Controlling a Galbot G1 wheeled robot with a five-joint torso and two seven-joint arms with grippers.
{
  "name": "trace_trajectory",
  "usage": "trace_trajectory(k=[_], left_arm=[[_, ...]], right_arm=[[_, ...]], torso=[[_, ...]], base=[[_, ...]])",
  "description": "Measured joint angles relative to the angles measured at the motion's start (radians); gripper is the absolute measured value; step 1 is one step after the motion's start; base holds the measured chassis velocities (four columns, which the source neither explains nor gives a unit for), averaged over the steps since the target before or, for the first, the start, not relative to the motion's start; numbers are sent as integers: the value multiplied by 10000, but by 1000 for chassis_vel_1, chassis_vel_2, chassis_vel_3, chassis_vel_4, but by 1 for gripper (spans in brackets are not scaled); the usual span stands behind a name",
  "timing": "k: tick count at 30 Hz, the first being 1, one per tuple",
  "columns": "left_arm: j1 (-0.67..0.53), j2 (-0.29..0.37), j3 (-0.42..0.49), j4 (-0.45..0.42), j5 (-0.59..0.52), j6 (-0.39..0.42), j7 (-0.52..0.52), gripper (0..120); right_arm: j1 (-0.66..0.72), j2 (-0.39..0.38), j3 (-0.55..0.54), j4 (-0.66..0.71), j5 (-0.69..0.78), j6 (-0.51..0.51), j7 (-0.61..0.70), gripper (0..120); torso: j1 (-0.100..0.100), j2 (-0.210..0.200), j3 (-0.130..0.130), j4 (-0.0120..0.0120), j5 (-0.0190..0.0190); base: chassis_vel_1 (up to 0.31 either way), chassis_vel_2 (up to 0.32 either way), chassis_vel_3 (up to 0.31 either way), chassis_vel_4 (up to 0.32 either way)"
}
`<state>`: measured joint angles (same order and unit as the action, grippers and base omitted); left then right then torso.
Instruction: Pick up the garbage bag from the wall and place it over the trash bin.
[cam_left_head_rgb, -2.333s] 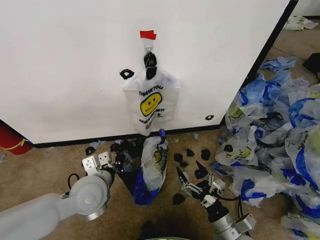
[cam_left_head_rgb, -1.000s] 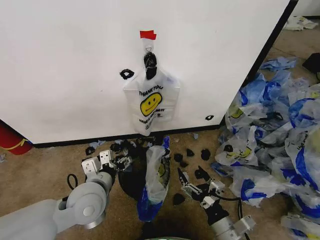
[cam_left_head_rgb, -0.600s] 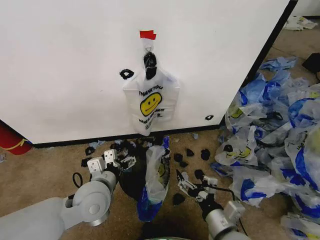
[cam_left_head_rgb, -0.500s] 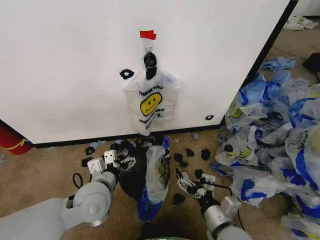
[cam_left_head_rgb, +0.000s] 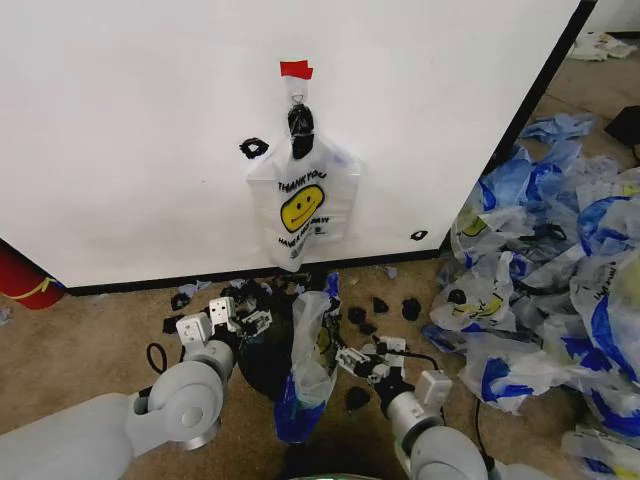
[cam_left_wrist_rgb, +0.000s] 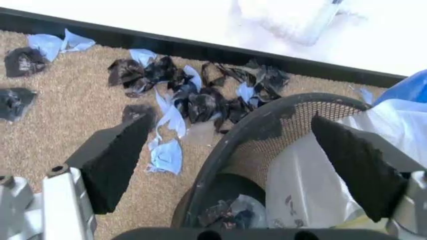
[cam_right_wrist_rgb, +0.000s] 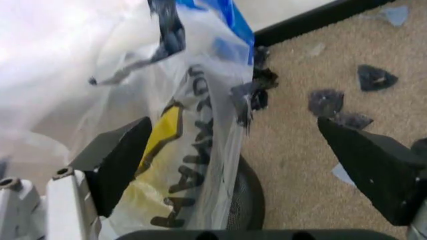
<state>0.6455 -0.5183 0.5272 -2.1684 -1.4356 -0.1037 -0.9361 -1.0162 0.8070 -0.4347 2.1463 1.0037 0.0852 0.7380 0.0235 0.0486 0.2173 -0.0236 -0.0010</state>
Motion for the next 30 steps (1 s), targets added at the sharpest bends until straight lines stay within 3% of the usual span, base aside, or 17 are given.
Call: trace_trajectory(k=[5,30], left_arm=[[99,0,-5,20,124,-12,24,95],[253,-112,81,216,497,-70,146,94]], right_arm=[[232,260,-304,-328,-43,-9,31,85],[1091,1206,-1100,-1285,-192,25,226,70]], torso=[[0,0,0,-1,-1],[0,0,0,0,0]], base=[[0,0,0,0],[0,0,0,0]])
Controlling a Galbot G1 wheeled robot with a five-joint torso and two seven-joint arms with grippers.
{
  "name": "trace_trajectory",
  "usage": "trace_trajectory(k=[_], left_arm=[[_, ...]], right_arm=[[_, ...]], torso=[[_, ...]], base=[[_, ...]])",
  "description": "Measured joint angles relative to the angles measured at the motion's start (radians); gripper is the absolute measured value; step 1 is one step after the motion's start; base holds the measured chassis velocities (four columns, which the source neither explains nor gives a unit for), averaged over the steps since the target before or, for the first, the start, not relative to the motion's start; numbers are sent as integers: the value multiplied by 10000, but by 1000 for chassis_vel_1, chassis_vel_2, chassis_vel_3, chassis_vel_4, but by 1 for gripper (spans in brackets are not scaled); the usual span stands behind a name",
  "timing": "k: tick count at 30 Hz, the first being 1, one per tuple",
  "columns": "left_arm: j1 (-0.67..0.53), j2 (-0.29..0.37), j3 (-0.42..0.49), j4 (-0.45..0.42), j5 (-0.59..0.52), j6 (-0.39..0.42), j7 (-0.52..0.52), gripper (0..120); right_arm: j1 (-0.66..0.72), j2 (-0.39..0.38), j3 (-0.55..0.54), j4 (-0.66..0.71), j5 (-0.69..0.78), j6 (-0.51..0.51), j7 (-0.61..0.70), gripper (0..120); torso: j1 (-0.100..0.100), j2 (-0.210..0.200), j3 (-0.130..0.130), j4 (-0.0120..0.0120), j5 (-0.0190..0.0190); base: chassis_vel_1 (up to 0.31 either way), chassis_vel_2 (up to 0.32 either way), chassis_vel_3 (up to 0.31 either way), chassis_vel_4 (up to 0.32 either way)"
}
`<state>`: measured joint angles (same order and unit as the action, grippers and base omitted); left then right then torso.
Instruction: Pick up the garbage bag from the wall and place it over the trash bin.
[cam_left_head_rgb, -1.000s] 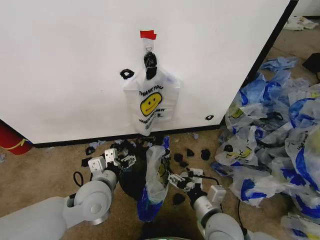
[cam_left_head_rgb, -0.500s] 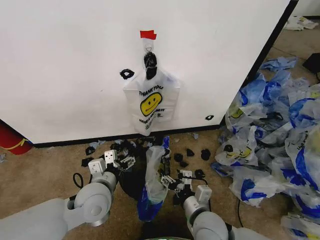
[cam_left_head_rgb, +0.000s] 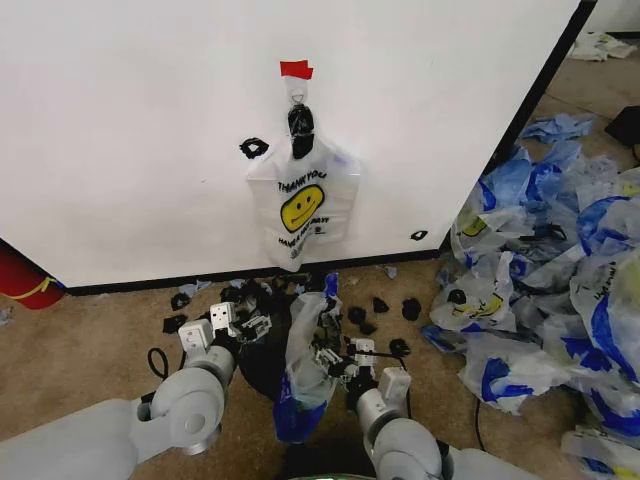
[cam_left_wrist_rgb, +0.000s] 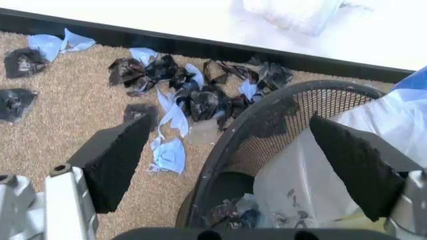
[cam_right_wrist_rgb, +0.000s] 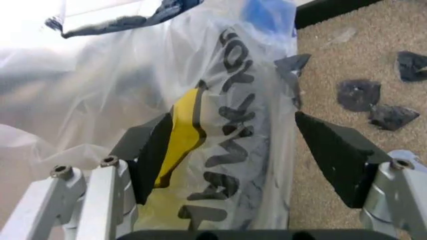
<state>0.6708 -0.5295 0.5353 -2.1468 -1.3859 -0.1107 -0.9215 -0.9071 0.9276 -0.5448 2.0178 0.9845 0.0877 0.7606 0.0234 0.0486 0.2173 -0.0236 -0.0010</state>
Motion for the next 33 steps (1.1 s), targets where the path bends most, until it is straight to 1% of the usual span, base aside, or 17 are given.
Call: trace_trajectory(k=[3,5,6,7,8,9,11,13,19,20,21,22,24,26,29,30,33], left_arm=[[27,14,-9,13,26,-9,18,94],[62,26,-26,46,57,-19,48,94],[71,23,-31,57,64,-22,56,94],[71,23,-31,57,64,-22,56,94],[77,17,-33,66,69,-25,60,94],[77,5,-32,78,71,-27,64,94],[73,-9,-31,89,72,-28,67,94],[62,-15,-24,94,72,-29,68,94],[44,-85,27,110,81,-33,70,94],[44,-85,27,110,81,-33,70,94],[36,-97,27,114,100,-33,77,94],[31,-103,27,124,140,-33,111,94],[24,-102,19,130,216,-33,204,94],[22,-76,-18,52,232,-19,261,94],[10,-10,-134,-106,237,16,324,94],[-16,78,-208,-223,237,50,372,94],[-104,474,-344,-732,211,159,521,94]], right_arm=[[32,43,-38,-1,-2,-37,84,69],[56,105,-86,-15,-32,-103,226,65],[57,133,-100,-32,-61,-122,280,59],[57,133,-100,-32,-61,-122,280,59],[54,153,-109,-52,-82,-139,324,57],[46,170,-113,-75,-113,-157,358,50],[29,187,-113,-111,-163,-165,378,43],[16,201,-111,-131,-178,-168,379,41],[-38,311,-68,-259,-251,-152,339,20],[-38,311,-68,-259,-251,-152,339,20],[-30,362,-66,-299,-265,-145,331,16],[-21,419,-67,-345,-287,-140,328,15],[4,525,-70,-431,-343,-118,327,5],[22,619,-73,-501,-402,-94,325,0],[38,693,-63,-561,-469,-76,323,0],[54,731,-52,-606,-516,-53,324,0],[111,839,-23,-753,-721,22,333,0]], torso=[[0,0,0,0,-1],[0,0,0,1,0],[0,0,0,0,0],[0,0,0,0,0],[0,0,0,0,0],[0,0,0,0,0],[0,0,0,0,0],[0,0,0,0,-1],[0,0,0,-1,-1],[0,0,0,-1,-1],[0,0,0,-1,-1],[0,0,0,0,0],[0,0,0,0,-1],[0,0,0,1,-1],[0,0,0,2,-1],[0,0,0,-1,-3],[0,0,0,2,1]], base=[[0,0,0,0],[0,0,0,0],[0,0,0,0],[0,0,0,0],[0,0,0,0],[0,0,0,0],[0,0,0,0],[0,0,0,0],[0,0,0,0],[0,0,0,0],[0,0,0,0],[0,0,0,0],[0,0,0,0],[0,0,0,0],[0,0,0,0],[0,0,0,0],[0,0,0,0]])
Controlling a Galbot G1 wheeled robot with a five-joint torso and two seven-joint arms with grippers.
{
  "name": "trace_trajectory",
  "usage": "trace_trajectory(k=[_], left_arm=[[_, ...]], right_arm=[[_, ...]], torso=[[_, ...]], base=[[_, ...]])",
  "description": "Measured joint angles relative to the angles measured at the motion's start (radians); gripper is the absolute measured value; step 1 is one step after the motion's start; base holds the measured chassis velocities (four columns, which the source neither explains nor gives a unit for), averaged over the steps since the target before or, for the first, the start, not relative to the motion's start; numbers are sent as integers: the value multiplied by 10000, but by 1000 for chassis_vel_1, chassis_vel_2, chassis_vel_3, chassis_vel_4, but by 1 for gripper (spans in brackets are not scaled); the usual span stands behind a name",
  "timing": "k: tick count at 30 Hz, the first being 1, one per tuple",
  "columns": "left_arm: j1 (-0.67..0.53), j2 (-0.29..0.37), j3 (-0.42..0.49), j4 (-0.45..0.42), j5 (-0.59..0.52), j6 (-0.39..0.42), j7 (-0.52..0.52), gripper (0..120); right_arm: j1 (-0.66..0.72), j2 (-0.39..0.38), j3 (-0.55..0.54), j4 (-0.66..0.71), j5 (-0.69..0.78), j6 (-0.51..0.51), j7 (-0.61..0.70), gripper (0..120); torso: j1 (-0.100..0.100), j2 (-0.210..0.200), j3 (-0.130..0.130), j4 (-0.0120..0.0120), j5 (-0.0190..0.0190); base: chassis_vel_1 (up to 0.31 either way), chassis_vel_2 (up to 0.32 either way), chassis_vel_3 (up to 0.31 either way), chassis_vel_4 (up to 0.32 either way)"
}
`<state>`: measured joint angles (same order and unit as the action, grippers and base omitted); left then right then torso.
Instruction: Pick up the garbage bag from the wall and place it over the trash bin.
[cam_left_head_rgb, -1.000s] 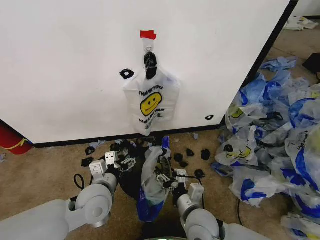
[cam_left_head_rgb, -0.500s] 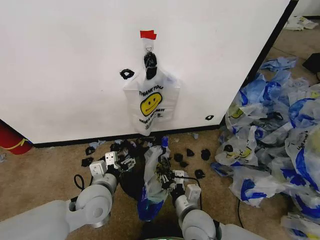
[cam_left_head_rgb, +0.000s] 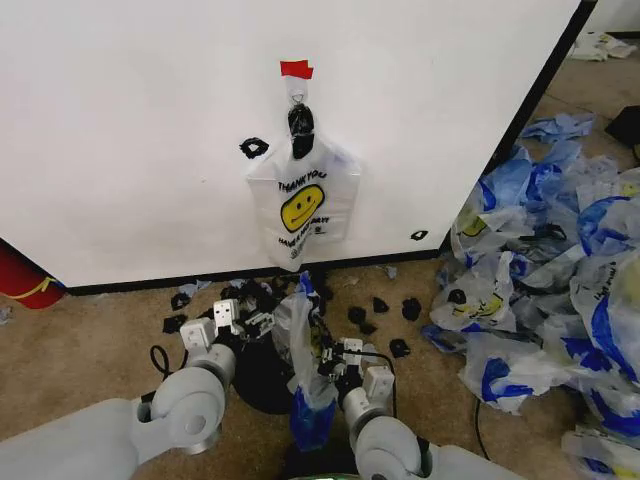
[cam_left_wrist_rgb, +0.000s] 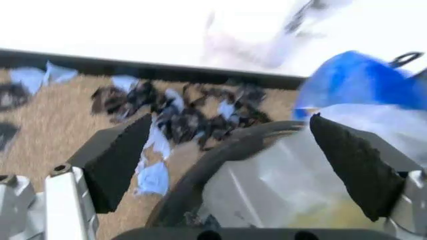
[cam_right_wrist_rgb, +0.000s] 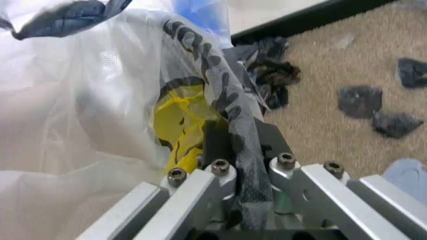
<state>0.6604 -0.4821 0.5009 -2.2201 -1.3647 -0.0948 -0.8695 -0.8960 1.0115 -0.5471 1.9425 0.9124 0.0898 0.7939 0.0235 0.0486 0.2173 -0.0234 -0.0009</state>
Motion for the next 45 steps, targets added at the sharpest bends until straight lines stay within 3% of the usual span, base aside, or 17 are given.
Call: trace_trajectory(k=[7,14,20,37,45], left_arm=[[-110,852,-303,-1819,-975,316,79,94],[-130,1012,-49,-2836,-2358,541,0,94],[-433,952,494,-2874,-2420,620,9,94],[-319,671,877,-2255,-1819,538,30,93],[-254,637,888,-2165,-1663,506,34,65]], right_arm=[[169,131,47,-283,-317,40,22,0],[597,326,73,-380,-362,-1,235,0],[975,476,54,-417,-318,-73,402,0],[1149,526,152,-243,-238,-93,479,0],[1015,405,282,-207,-298,-66,435,0]], torso=[[-1,0,0,-3,-1],[-1,0,-1,-1,-2],[-1,0,0,-3,-2],[0,0,0,-2,-2],[-1,0,0,-2,-1]], base=[[0,0,0,0],[0,0,0,0],[0,0,0,0],[0,0,0,0],[0,0,0,0]])
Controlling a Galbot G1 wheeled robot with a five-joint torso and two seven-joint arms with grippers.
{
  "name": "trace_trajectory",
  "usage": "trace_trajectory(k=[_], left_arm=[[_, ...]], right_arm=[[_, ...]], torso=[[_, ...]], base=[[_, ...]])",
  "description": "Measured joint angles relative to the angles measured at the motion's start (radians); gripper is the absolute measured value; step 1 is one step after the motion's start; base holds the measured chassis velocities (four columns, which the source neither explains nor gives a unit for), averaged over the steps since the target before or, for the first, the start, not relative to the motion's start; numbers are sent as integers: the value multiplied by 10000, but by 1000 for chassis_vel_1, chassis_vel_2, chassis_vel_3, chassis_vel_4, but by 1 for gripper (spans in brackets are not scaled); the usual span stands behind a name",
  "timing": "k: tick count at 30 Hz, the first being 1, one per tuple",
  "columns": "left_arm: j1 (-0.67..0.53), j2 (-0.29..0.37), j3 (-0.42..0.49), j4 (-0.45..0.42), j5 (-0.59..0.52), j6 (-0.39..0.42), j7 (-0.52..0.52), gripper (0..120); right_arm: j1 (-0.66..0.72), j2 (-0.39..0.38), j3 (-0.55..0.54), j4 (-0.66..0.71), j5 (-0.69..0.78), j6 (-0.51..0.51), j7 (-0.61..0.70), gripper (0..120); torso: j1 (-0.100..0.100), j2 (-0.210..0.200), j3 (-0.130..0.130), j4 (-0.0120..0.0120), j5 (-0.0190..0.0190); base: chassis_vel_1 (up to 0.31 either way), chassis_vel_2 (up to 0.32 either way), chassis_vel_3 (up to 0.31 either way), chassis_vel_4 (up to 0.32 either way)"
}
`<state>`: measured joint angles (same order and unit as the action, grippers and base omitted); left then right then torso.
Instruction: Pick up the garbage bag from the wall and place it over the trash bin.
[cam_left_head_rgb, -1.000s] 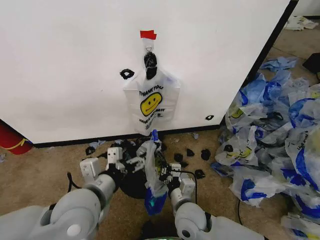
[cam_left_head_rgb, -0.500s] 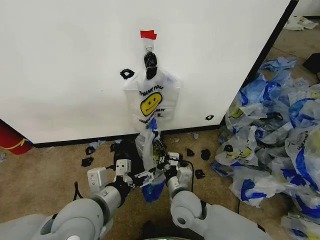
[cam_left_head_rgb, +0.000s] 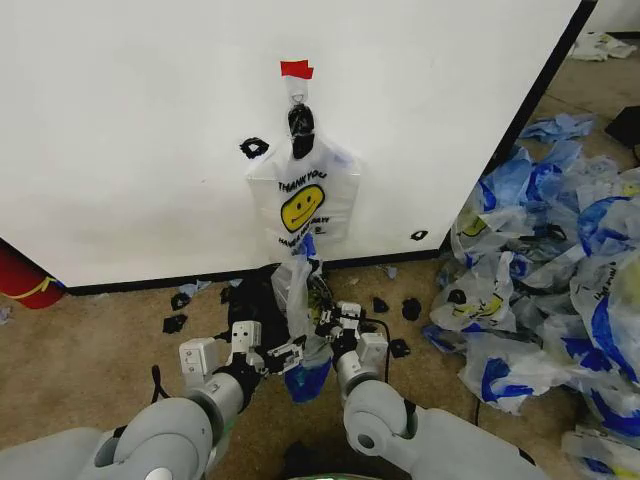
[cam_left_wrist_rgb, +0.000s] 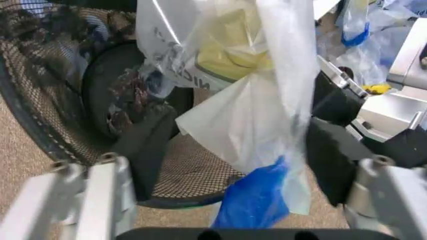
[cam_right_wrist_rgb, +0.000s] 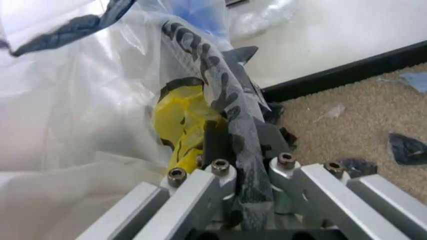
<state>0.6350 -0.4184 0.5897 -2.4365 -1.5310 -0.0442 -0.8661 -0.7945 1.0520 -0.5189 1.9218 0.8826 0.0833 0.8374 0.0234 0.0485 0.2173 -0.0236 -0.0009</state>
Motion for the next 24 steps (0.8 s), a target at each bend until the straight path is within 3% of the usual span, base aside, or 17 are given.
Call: trace_trajectory(k=[10,16,24], left_arm=[[2,-3,-74,30,46,-42,7,32],[21,211,-283,-6,127,-115,16,5],[171,581,-483,-225,134,-155,45,0]], right_arm=[[-74,0,114,-9,-78,42,-76,0],[-259,-79,242,-12,-143,93,-178,0],[-378,-124,408,7,-164,132,-225,0]], torso=[[0,0,0,0,0],[0,0,0,0,-1],[0,0,0,1,-1]], base=[[0,0,0,0],[0,0,0,0],[0,0,0,0]])
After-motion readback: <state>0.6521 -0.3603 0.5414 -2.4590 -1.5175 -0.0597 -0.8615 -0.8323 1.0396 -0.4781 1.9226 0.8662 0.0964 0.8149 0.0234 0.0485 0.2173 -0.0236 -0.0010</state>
